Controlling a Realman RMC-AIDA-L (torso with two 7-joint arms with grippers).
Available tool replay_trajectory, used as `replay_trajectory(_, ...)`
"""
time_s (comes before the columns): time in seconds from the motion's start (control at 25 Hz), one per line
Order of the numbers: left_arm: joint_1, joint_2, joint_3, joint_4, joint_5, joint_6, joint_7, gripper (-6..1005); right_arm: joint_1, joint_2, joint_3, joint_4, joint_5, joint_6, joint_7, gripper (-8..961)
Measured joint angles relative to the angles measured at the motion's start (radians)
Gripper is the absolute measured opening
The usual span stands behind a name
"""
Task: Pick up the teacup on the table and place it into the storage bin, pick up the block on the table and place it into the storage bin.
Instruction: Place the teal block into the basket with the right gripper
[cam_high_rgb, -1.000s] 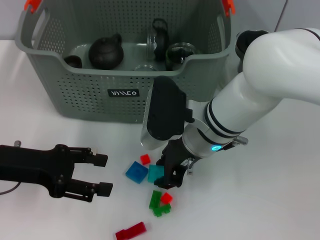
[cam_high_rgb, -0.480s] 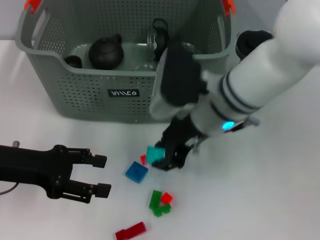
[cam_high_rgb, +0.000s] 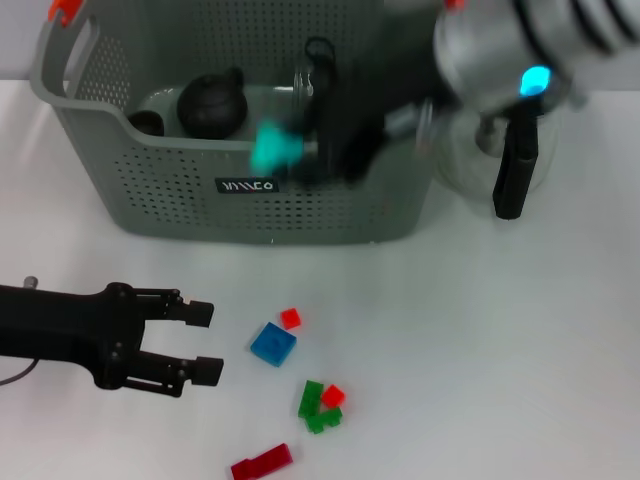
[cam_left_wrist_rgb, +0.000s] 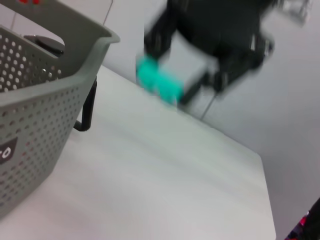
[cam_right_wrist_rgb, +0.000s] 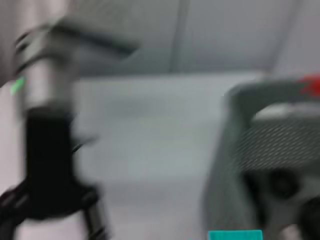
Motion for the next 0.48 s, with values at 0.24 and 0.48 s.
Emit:
replay_trajectory(0.24,-0.002,-0.005,-0.011,0.0,-0.001,0.001,0.0,855,0.091,-0.004,0.135,0.135,-0.082,0.168,-0.004,430)
replay_trajectory(0.48,-0.013,-0.008,-0.005,0.002,0.004,0.002,-0.001,854,0.196,-0.021,0.188,0.386,-0.174,0.326,0.004,432)
